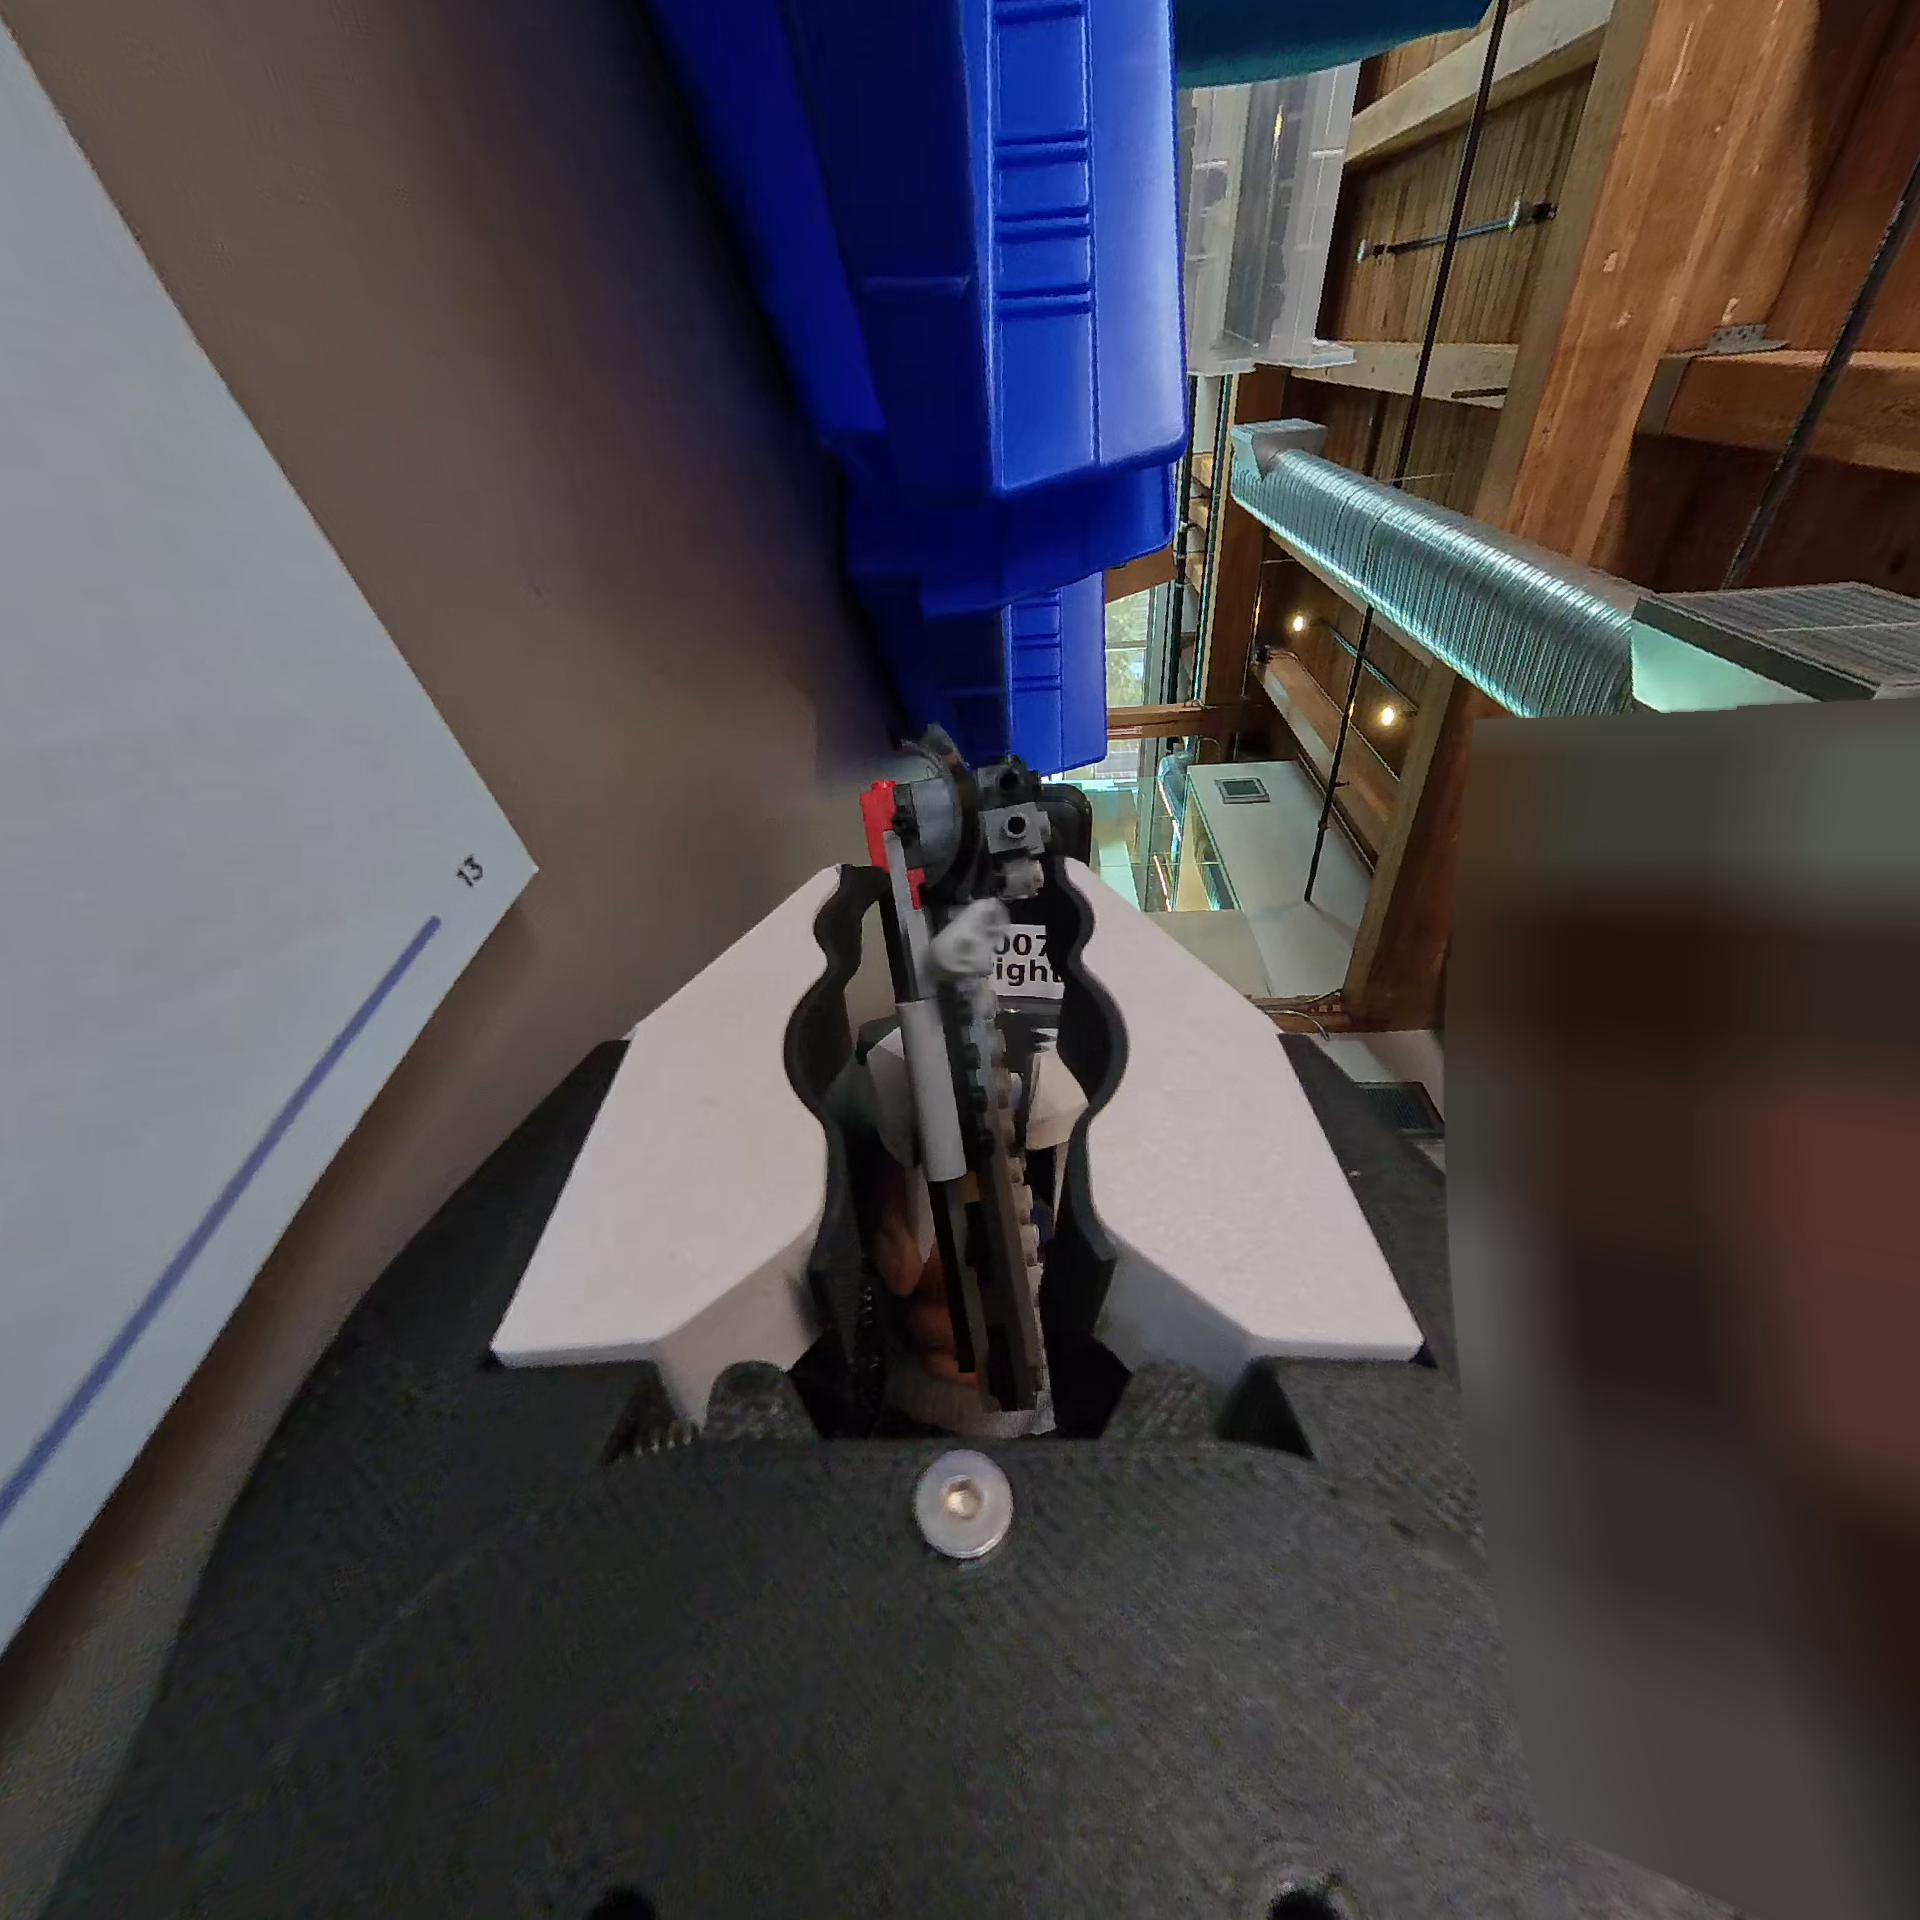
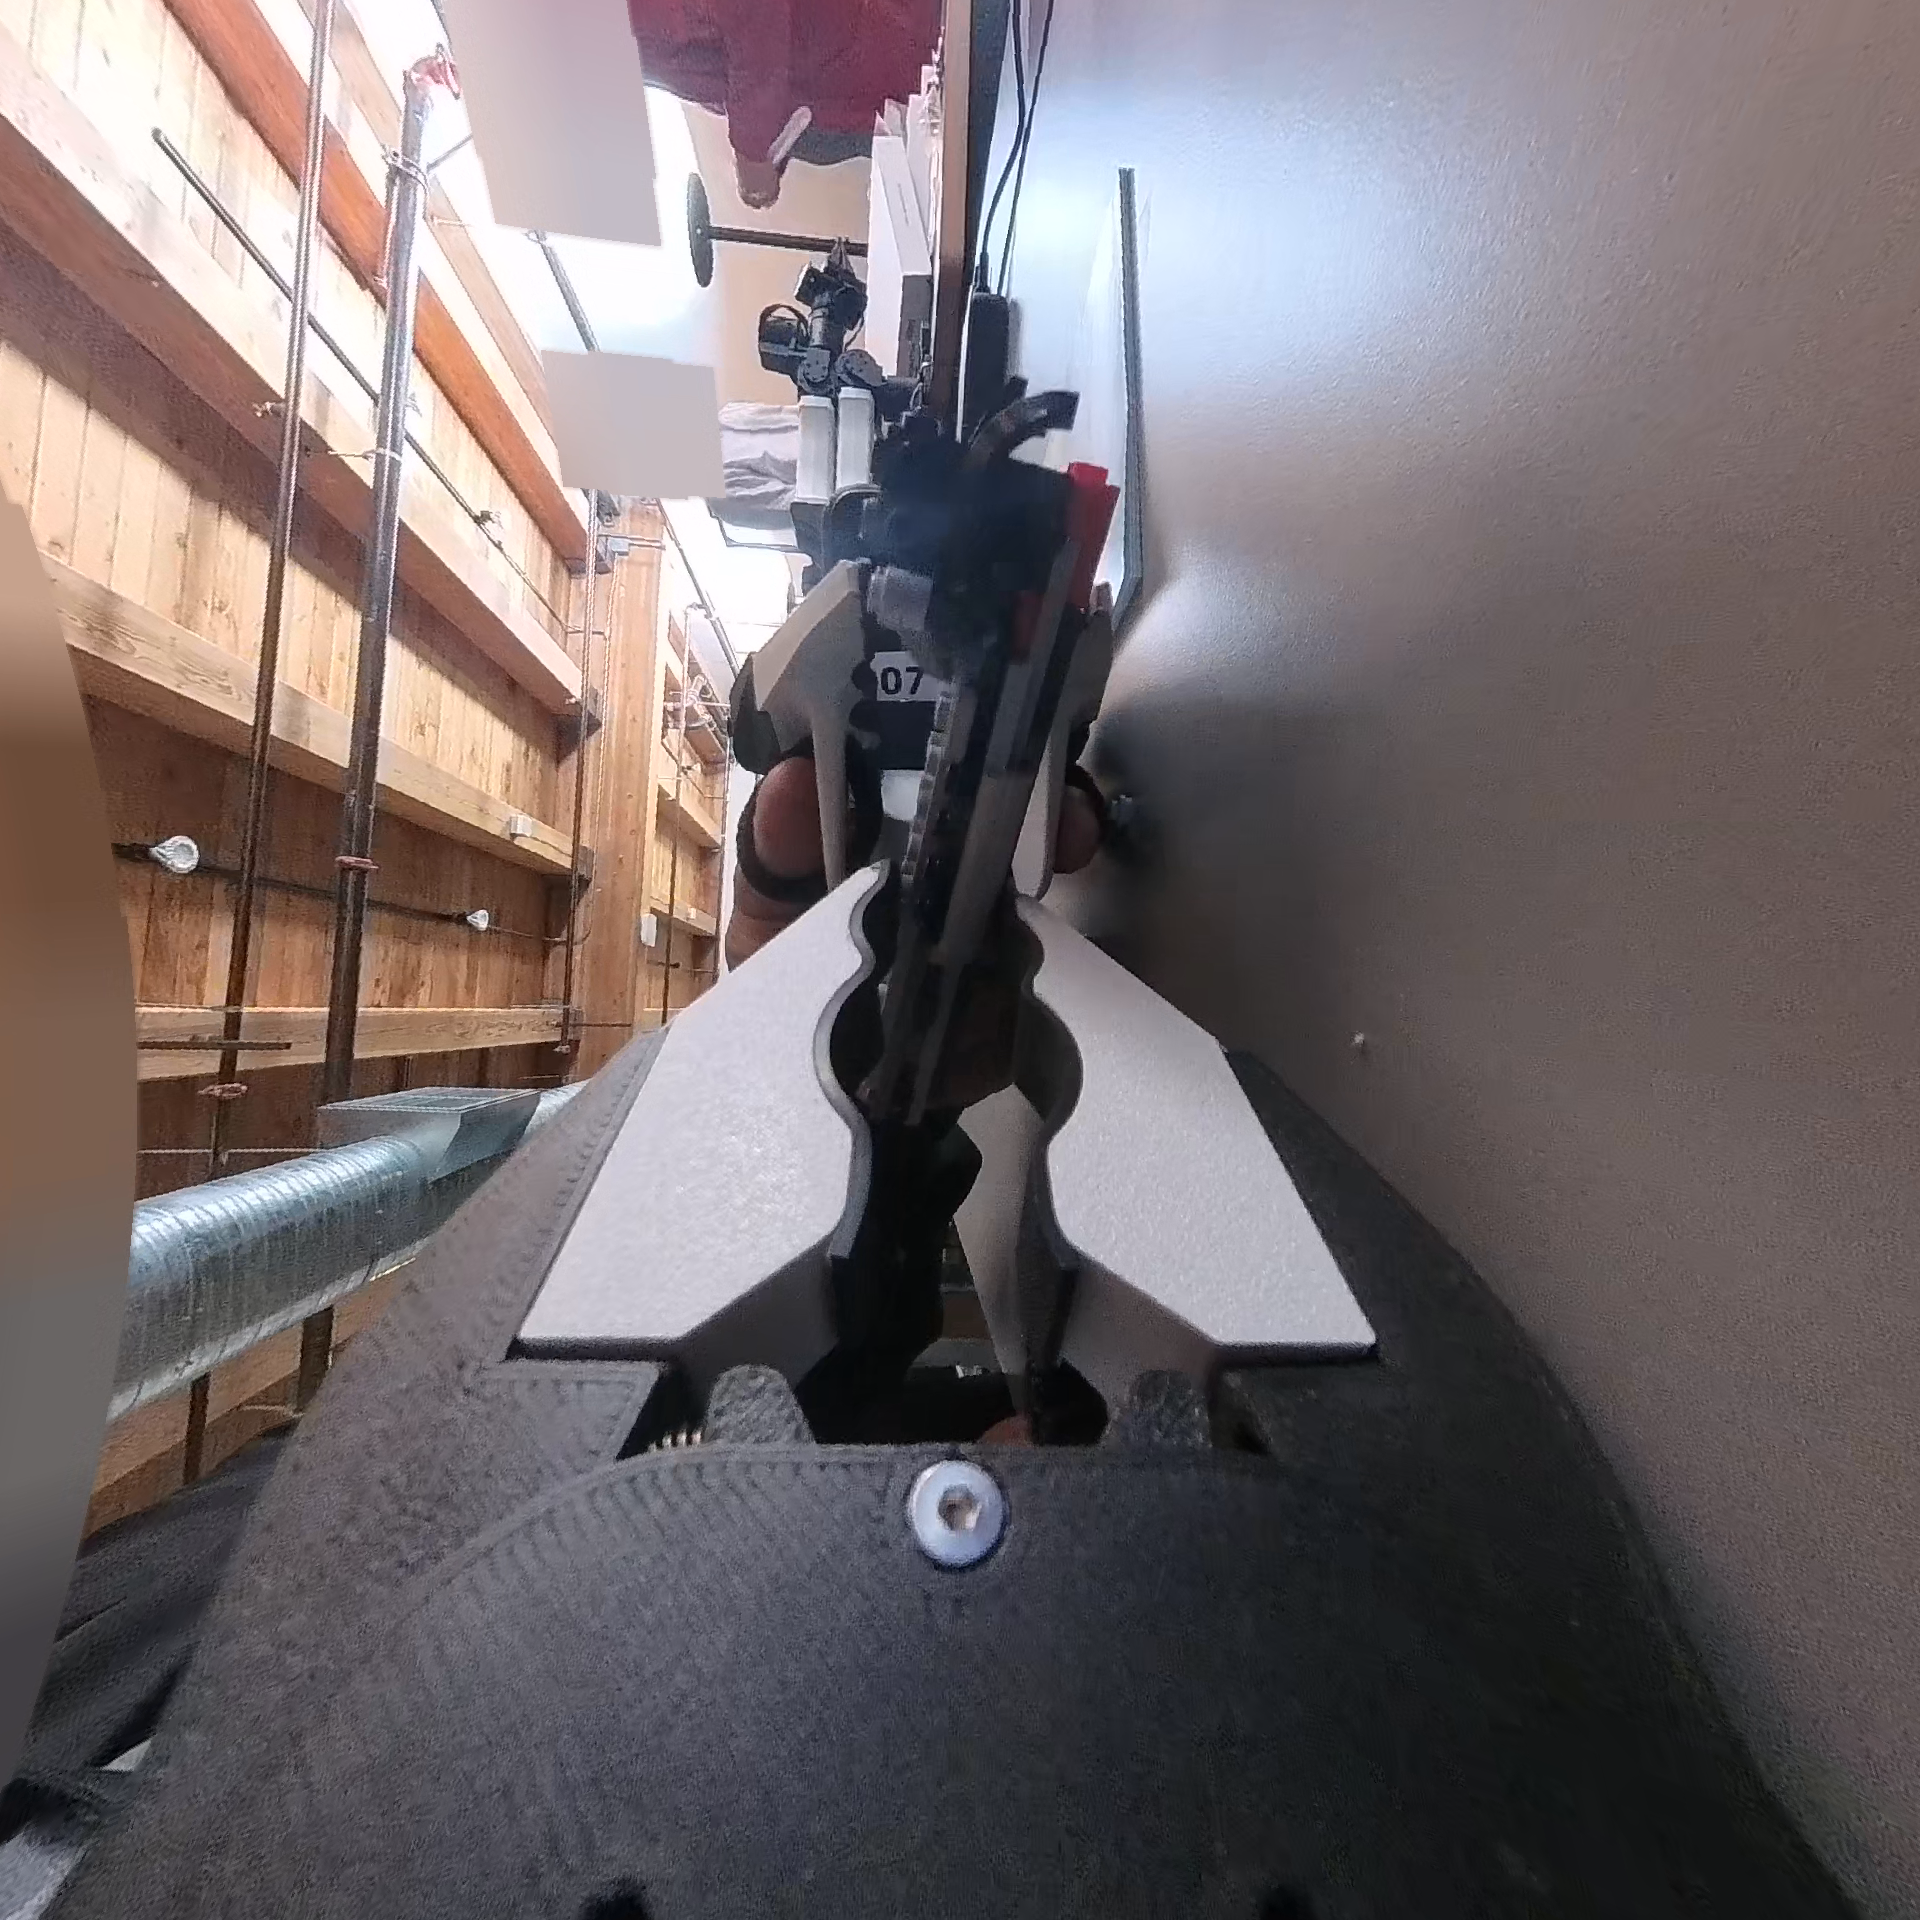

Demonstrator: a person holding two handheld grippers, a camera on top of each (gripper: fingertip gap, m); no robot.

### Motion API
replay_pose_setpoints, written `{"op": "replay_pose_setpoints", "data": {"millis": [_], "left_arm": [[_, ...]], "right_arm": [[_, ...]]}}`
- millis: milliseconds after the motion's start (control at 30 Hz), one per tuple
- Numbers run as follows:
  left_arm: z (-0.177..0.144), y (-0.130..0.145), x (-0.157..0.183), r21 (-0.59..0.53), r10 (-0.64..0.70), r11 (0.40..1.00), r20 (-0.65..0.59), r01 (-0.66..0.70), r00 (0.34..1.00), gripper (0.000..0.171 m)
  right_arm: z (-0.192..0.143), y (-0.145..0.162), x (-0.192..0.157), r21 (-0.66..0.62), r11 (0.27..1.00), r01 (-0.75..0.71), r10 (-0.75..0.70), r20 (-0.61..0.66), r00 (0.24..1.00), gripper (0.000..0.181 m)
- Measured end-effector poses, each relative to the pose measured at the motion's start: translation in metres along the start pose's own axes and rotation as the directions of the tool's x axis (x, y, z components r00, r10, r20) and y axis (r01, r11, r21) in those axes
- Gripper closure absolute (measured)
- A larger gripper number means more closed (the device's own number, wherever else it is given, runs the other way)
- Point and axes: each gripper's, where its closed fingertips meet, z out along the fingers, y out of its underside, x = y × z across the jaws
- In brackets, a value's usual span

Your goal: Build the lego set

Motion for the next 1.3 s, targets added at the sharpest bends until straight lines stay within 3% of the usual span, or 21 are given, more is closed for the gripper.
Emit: {"op": "replay_pose_setpoints", "data": {"millis": [800, 1300], "left_arm": [[0.001, 0.001, 0.006, 0.062, 0.035, 0.998, -0.045, -0.032, 0.998, 0.158], [-0.003, 0.000, 0.012, 0.118, 0.042, 0.992, -0.070, -0.033, 0.997, 0.157]], "right_arm": [[-0.001, 0.004, -0.002, -0.093, 0.995, 0.040, -0.039, 0.010, 0.999, 0.162], [0.000, -0.011, -0.006, -0.017, 0.999, 0.046, -0.045, 0.030, 0.999, 0.162]]}}
